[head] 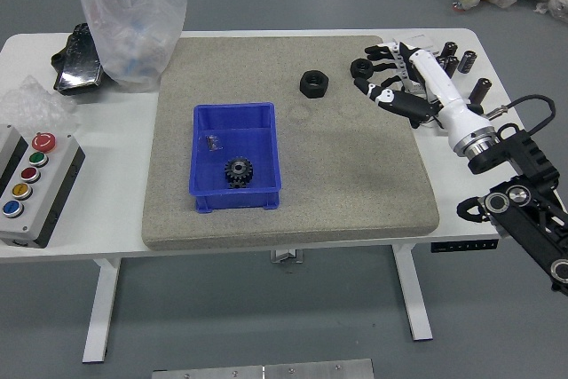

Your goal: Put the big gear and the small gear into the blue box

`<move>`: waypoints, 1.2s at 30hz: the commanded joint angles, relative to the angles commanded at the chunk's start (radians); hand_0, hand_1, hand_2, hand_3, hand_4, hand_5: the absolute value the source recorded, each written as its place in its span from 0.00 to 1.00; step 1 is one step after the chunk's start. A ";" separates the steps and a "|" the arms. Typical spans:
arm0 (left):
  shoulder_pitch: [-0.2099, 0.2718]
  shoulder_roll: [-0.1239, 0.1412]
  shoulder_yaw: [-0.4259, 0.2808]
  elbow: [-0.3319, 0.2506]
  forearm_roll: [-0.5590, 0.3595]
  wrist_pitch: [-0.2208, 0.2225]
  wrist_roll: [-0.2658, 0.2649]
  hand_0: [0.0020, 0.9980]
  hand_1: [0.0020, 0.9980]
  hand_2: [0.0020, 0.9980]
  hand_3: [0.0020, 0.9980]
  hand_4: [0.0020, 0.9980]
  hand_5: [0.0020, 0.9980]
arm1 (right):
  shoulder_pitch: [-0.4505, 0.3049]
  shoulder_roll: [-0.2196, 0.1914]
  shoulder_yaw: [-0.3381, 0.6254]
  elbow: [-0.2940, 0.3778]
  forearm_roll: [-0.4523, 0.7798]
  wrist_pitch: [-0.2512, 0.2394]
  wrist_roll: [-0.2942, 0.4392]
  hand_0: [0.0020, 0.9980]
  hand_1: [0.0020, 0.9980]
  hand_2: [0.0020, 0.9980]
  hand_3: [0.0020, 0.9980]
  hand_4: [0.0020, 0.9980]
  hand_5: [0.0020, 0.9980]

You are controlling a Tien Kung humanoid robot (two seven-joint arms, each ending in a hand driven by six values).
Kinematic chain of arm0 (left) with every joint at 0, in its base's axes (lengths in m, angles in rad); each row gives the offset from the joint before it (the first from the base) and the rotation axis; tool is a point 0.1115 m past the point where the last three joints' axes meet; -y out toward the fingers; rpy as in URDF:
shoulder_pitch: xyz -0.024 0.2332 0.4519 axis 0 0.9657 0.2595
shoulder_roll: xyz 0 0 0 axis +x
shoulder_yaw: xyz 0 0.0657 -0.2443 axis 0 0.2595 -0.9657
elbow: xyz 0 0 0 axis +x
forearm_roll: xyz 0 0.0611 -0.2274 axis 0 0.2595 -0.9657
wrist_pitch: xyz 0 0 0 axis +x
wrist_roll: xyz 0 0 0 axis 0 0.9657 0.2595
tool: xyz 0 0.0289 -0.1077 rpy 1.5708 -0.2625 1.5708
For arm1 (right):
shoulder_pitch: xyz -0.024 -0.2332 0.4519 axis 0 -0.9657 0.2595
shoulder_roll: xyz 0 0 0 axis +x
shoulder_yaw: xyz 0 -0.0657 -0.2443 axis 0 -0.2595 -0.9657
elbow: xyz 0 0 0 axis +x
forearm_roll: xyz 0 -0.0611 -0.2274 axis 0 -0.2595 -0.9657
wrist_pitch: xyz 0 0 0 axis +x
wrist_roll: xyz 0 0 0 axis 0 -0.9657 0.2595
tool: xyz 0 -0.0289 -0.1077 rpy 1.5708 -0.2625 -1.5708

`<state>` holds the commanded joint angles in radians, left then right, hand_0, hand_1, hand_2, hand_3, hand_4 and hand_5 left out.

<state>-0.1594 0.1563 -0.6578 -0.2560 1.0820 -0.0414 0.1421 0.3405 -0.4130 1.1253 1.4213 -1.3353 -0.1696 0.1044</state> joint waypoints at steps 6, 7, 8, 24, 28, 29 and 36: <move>-0.001 0.004 -0.008 0.001 0.007 0.000 0.001 0.67 0.64 0.62 0.68 0.75 0.41 | -0.096 -0.018 0.130 0.001 0.134 0.024 0.035 0.62 0.70 0.72 0.71 0.85 0.51; -0.001 0.005 -0.011 0.002 0.010 -0.001 0.002 0.67 0.64 0.63 0.68 0.75 0.41 | -0.105 -0.017 0.148 0.001 0.151 0.026 0.038 0.63 0.69 0.72 0.71 0.85 0.53; -0.001 0.006 -0.013 0.002 0.013 -0.001 0.002 0.67 0.64 0.63 0.68 0.75 0.41 | -0.113 -0.016 0.167 0.002 0.167 0.028 0.042 0.63 0.69 0.72 0.71 0.85 0.53; -0.008 0.017 -0.037 0.002 0.049 -0.009 0.009 0.67 0.64 0.62 0.67 0.75 0.40 | -0.151 0.001 0.273 0.011 0.228 0.038 0.075 0.63 0.68 0.72 0.70 0.87 0.53; -0.008 0.019 -0.039 0.002 0.052 -0.010 0.009 0.67 0.64 0.62 0.67 0.75 0.40 | -0.156 0.001 0.281 0.011 0.239 0.042 0.082 0.62 0.68 0.72 0.70 0.87 0.54; -0.007 0.019 -0.039 0.002 0.052 -0.010 0.009 0.67 0.64 0.62 0.67 0.75 0.40 | -0.157 0.001 0.282 0.011 0.242 0.042 0.083 0.62 0.68 0.72 0.70 0.87 0.54; -0.003 0.013 -0.027 0.001 0.029 -0.005 0.008 0.67 0.64 0.62 0.67 0.75 0.40 | -0.159 0.006 0.285 0.009 0.262 0.049 0.092 0.62 0.68 0.72 0.70 0.86 0.56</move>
<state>-0.1628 0.1691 -0.6846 -0.2555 1.1106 -0.0463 0.1501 0.1816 -0.4066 1.4103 1.4303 -1.0737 -0.1209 0.1961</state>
